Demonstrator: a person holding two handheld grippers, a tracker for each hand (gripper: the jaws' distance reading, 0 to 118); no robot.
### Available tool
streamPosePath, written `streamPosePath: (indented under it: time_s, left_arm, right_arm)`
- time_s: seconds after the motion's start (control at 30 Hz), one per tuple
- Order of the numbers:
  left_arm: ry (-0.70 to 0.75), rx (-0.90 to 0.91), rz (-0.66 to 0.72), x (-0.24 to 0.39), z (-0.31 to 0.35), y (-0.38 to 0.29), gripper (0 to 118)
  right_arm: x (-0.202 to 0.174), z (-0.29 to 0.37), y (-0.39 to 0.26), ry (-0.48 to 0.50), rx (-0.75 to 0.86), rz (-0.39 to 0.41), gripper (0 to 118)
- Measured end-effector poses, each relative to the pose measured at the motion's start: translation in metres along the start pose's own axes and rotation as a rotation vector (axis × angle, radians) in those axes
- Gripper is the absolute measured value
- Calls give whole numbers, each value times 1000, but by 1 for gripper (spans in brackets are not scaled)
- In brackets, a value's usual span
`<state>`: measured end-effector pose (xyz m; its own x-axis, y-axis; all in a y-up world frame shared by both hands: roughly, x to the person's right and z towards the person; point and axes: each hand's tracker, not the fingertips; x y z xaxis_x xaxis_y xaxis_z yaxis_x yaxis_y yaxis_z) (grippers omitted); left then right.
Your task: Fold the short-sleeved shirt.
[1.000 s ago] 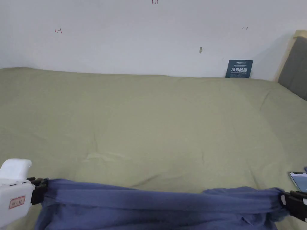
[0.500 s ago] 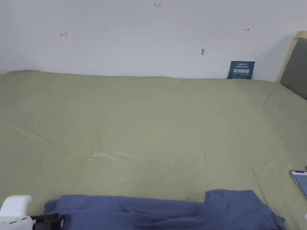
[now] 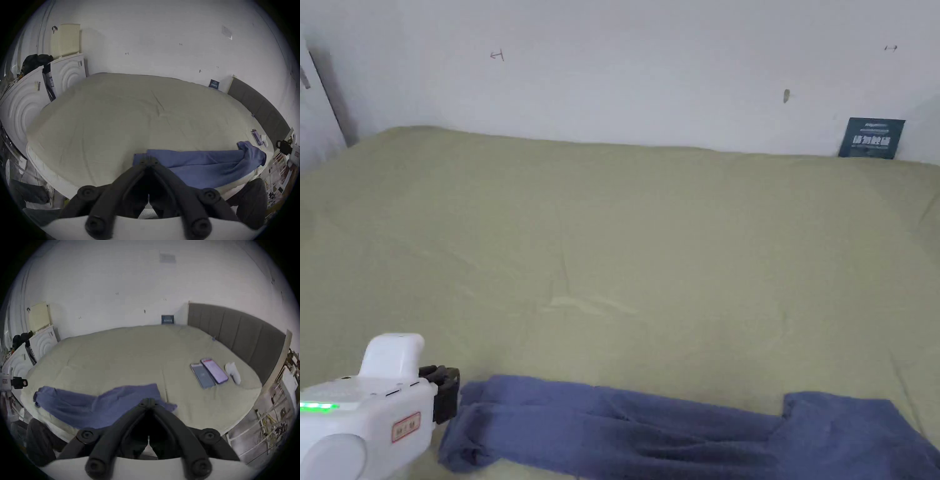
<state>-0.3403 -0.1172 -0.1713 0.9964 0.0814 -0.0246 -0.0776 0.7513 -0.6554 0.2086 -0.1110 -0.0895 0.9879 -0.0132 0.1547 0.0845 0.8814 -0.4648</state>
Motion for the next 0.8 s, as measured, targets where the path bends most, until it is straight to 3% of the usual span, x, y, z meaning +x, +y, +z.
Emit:
streamPosePath:
  time_s: [0.13, 0.37, 0.5, 0.53, 0.57, 0.6, 0.63, 0.67, 0.8]
  left_arm:
    - [-45, -78, 78, -15, -10, 3, 0]
    - [-194, -323, 241, -65, -55, 18, 0]
    - [-415, -437, 338, -93, -86, 21, 2]
    - [-461, -452, 363, -91, -86, 19, 9]
    - [-514, -470, 386, -96, -93, 17, 24]
    - [-516, -481, 398, -97, -98, 15, 46]
    - [-502, -464, 382, -98, -101, 14, 82]
    - [-495, -462, 371, -92, -100, 12, 99]
    - [-535, -510, 417, -89, -117, 5, 102]
  right_arm:
    - [-9, 16, 11, -1, 39, -15, 0]
    - [-24, 58, 29, -57, 148, 27, 0]
    - [-31, 77, 32, -53, 167, 14, 0]
    - [-34, 79, 32, -52, 170, 7, 0]
    - [-35, 84, 33, -47, 173, 1, 0]
    - [-38, 86, 33, -44, 171, 0, 0]
    - [-40, 87, 32, -45, 171, 0, 0]
    - [-42, 88, 32, -45, 171, -2, 0]
    - [-36, 82, 27, -25, 148, -14, 0]
